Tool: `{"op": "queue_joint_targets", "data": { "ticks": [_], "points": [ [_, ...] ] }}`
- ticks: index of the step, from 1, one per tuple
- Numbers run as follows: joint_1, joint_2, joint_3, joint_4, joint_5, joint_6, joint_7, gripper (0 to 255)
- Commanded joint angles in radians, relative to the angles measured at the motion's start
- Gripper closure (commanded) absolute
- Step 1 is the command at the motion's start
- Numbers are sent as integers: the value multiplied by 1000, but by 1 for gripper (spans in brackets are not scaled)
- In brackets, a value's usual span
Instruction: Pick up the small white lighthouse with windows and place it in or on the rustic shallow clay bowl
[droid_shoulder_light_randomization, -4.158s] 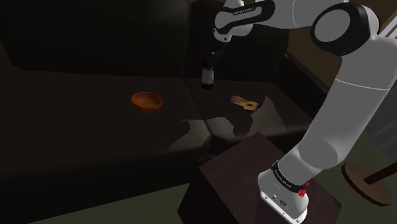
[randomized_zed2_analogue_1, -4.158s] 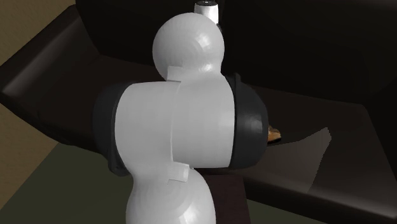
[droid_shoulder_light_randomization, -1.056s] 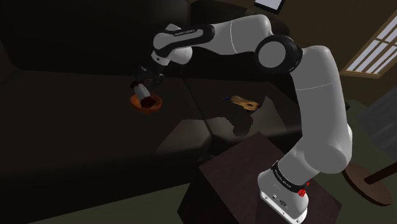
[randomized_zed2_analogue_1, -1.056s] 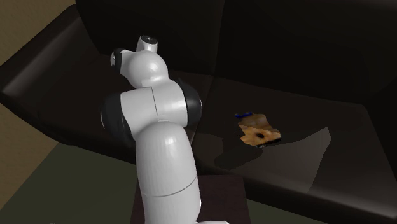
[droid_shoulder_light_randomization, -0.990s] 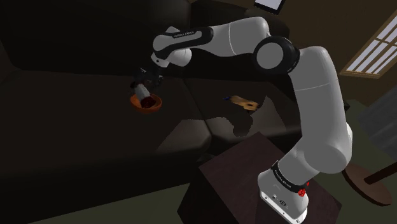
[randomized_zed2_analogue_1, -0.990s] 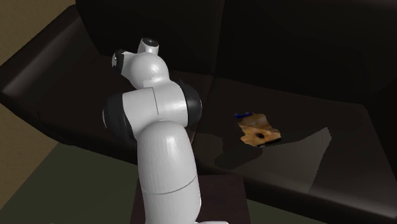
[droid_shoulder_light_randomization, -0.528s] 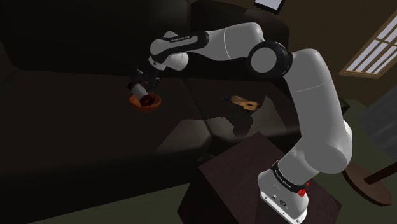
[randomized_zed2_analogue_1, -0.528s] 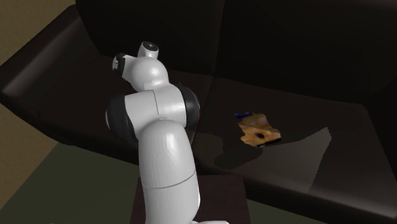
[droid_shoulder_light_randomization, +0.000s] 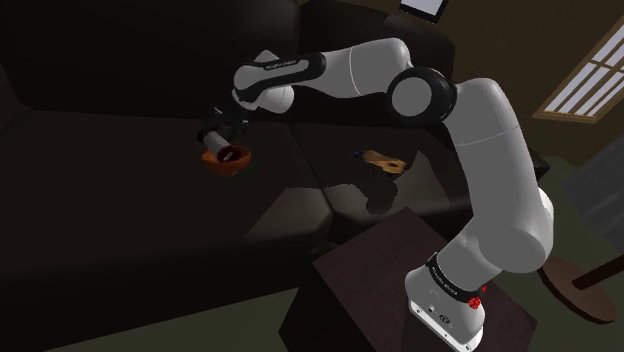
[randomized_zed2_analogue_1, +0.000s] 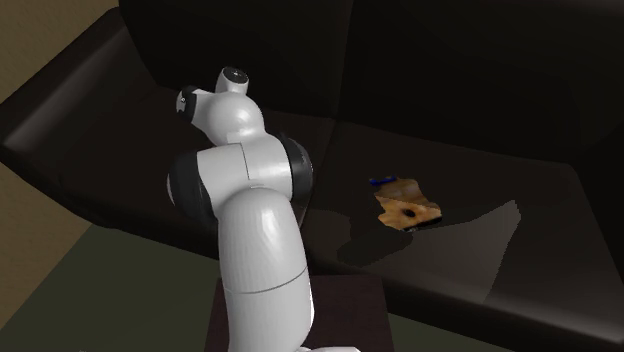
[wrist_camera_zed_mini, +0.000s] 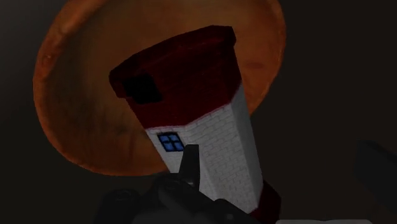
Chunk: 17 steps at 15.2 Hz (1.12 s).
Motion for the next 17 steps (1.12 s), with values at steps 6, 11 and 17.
{"op": "queue_joint_targets", "data": {
  "ticks": [6, 11, 17],
  "points": [
    [30, 22, -10, 47, -19, -129, 46, 255],
    [31, 26, -7, 61, -18, -126, 45, 0],
    [533, -200, -455, -558, -482, 553, 75, 0]
  ]
}}
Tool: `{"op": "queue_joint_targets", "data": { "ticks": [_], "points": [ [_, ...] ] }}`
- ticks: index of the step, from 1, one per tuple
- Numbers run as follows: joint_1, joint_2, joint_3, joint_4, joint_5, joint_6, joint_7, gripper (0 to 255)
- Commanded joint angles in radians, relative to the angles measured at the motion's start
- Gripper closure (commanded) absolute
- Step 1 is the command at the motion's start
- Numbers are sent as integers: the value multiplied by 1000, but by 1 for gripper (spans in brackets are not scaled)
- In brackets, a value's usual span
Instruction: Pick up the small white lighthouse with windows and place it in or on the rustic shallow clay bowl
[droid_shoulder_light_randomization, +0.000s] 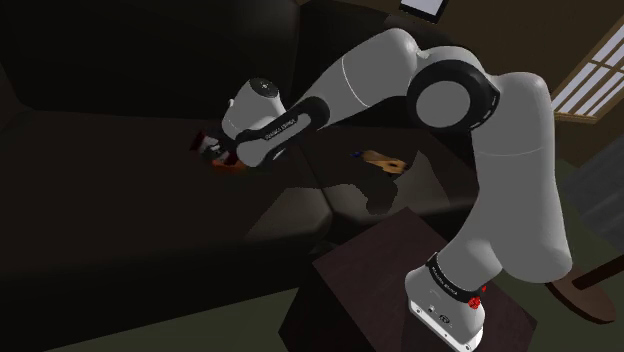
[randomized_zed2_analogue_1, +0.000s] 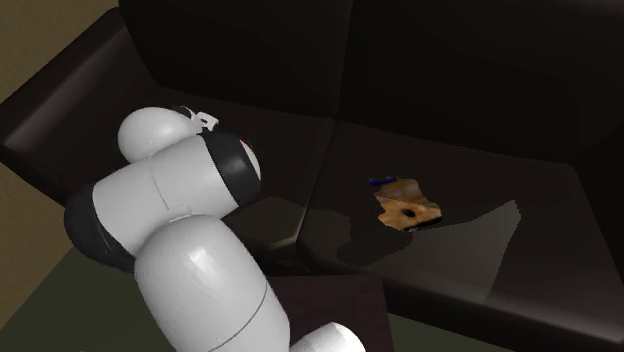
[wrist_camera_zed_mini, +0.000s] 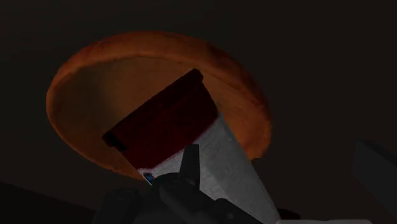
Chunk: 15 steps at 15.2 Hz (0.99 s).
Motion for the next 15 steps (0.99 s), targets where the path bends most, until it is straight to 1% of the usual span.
{"op": "queue_joint_targets", "data": {
  "ticks": [1, 3, 9, 15],
  "points": [
    [291, 27, -296, -157, -181, 223, 96, 0],
    [279, 58, -286, -128, -155, 226, 74, 0],
    [234, 142, -254, -41, -145, 229, 67, 0],
    [234, 142, -254, -41, -145, 229, 67, 0]
  ]
}}
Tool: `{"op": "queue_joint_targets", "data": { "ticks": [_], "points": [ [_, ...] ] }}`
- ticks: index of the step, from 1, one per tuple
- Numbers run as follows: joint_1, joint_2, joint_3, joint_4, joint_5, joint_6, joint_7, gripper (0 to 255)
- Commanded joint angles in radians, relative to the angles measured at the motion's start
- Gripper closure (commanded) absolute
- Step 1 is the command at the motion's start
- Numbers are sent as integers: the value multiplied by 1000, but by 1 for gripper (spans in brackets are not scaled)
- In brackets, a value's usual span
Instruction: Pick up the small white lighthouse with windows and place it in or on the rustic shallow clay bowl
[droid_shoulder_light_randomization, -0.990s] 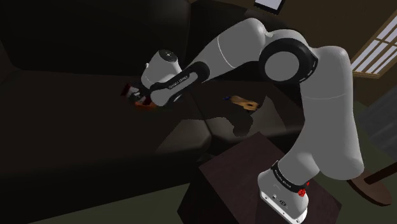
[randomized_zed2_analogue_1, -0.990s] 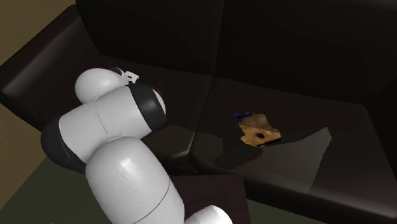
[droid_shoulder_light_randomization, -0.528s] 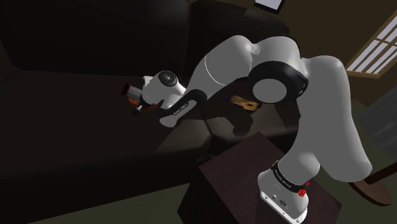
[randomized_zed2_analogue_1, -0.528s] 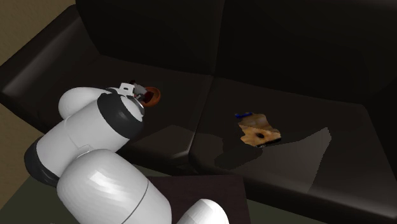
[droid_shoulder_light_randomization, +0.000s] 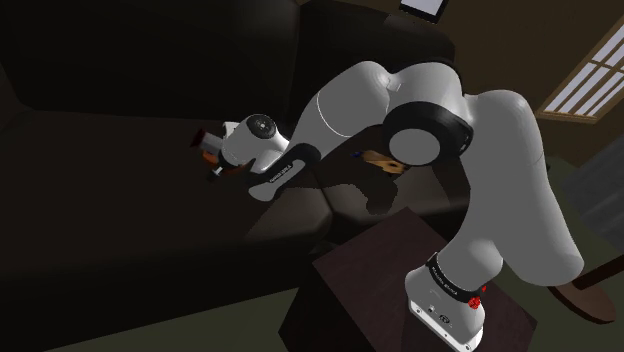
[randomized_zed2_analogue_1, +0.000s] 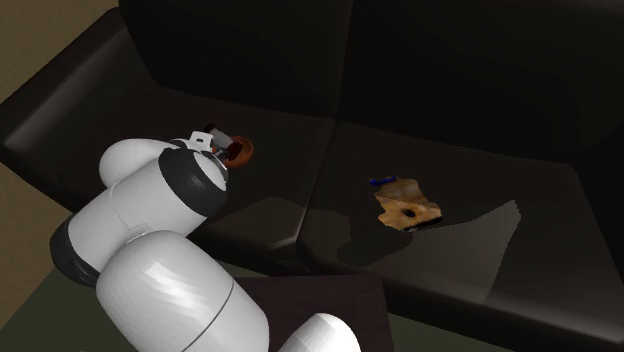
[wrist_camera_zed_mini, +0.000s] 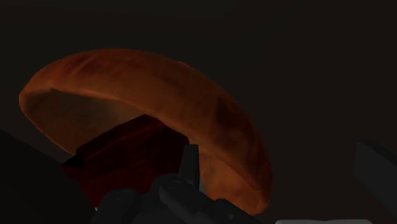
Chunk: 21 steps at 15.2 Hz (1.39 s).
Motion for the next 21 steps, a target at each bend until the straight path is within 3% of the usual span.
{"op": "queue_joint_targets", "data": {
  "ticks": [1, 2, 3, 12, 21],
  "points": [
    [0, 1, 0, 0, 0, 0, 0, 0],
    [0, 1, 0, 0, 0, 0, 0, 0],
    [0, 1, 0, 0, 0, 0, 0, 255],
    [0, 1, 0, 0, 0, 0, 0, 255],
    [7, -109, -5, -40, -13, -64, -21, 255]
  ]
}}
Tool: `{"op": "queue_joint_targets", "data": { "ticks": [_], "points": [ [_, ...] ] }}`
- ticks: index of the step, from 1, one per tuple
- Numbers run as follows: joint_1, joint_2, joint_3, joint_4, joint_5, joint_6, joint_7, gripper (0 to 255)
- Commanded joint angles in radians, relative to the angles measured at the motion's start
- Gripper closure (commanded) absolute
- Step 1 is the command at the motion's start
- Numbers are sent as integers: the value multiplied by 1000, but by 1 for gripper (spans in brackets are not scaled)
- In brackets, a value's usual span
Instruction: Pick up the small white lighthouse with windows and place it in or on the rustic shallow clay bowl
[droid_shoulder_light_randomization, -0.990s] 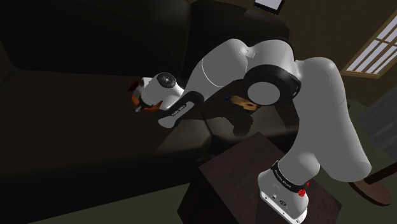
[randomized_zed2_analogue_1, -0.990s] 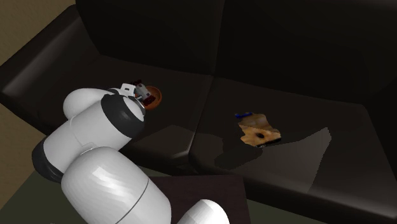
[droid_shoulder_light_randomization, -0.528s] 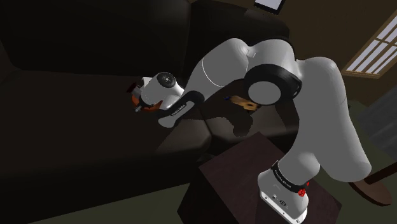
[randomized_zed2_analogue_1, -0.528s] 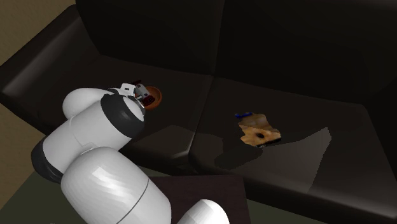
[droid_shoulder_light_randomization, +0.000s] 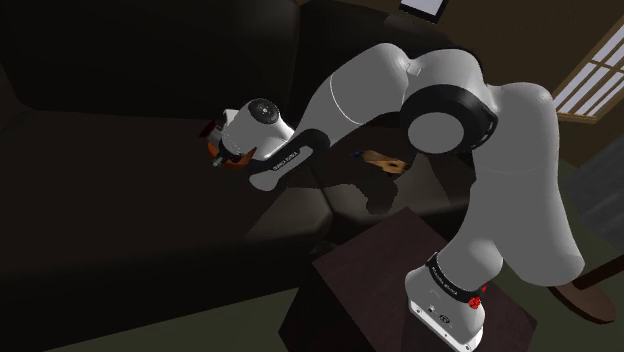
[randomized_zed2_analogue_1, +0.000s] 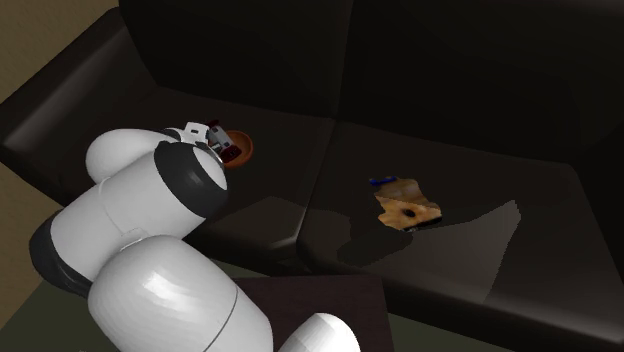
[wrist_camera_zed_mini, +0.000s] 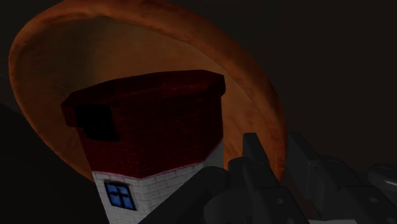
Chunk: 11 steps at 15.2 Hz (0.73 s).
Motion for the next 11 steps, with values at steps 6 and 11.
{"op": "queue_joint_targets", "data": {
  "ticks": [6, 11],
  "points": [
    [1, -81, -2, -17, -9, -58, -19, 255],
    [5, -136, -4, -25, -14, -102, -31, 255]
  ]
}}
